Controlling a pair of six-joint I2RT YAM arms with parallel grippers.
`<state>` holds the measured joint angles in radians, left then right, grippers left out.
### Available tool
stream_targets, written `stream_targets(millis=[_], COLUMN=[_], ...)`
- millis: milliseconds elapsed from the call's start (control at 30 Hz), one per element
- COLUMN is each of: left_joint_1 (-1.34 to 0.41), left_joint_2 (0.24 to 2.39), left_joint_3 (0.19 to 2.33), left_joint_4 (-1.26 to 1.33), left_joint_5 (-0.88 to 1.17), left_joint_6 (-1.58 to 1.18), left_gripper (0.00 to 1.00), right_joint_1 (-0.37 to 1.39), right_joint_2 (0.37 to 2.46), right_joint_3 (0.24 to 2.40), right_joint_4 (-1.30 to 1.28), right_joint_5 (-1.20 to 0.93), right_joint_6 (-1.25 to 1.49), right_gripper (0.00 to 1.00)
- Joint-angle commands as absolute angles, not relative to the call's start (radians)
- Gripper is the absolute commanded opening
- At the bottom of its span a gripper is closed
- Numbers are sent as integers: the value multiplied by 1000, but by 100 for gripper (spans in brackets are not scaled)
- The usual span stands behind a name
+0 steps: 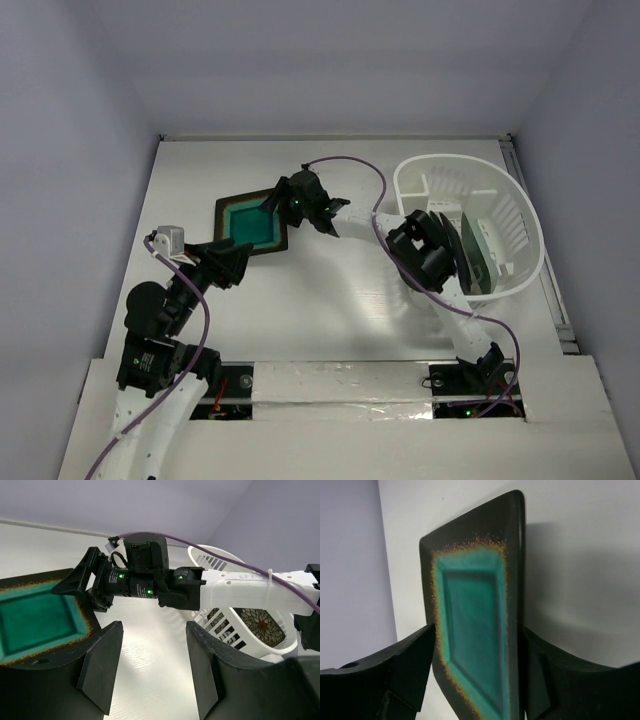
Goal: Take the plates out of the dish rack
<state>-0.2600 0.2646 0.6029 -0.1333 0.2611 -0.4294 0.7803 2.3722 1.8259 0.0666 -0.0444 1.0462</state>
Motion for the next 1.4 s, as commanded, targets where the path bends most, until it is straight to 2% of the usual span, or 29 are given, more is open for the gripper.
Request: stream_targets(millis=[0, 33, 300, 500, 633, 667, 733, 767, 833, 967, 1000, 1167, 1233, 1300, 1333, 1367], left_joint_1=[-256, -256, -256, -256, -256, -256, -256, -256, -256, -256, -256, -247, -247, -247, -247, -247], left_joint_2=[256, 258, 271, 278, 287, 287, 290, 290, 291, 291, 291, 293, 295, 295, 295, 295], left_joint_3=[607, 607, 607, 609, 607, 609, 607, 609, 609, 607, 607, 606, 606, 606, 606, 606], left_joint_4=[-97, -95, -97, -97, -97, -97, -97, -97, -97, -95, -94, -87, -87, -87, -87, -87], left_joint_5=[270, 270, 268, 267, 265, 267, 267, 267, 267, 273, 276, 291, 291, 293, 295, 295], left_joint_6=[-430, -431, -429, -430, -430, -430, -430, -430, -428, -430, -430, -428, -426, -428, -426, -426], left_gripper=[50, 50, 50, 50, 50, 50, 50, 50, 50, 48, 45, 32, 28, 27, 27, 27], right_joint_1=[776, 776, 776, 776, 776, 776, 785, 796, 796, 796, 796, 796, 786, 785, 785, 785], right_joint_2=[2355, 2353, 2278, 2223, 2159, 2104, 2025, 1934, 1831, 1539, 1432, 1200, 1143, 1121, 1114, 1106], right_joint_3=[1878, 1875, 1871, 1859, 1821, 1778, 1718, 1689, 1590, 1392, 1359, 1218, 1201, 1187, 1189, 1190], right_joint_4=[156, 152, -24, -138, -143, -117, -88, -81, -89, -191, -230, -496, -578, -693, -727, -779], right_joint_5=[-109, -109, 52, 187, 195, 196, 216, 228, 265, 400, 488, 742, 790, 834, 841, 847], right_joint_6=[1055, 1051, 922, 796, 736, 700, 655, 608, 551, 404, 390, 370, 393, 432, 449, 468], right_gripper=[69, 75, 94, 97, 96, 93, 64, 40, 0, 0, 0, 0, 4, 12, 22, 29])
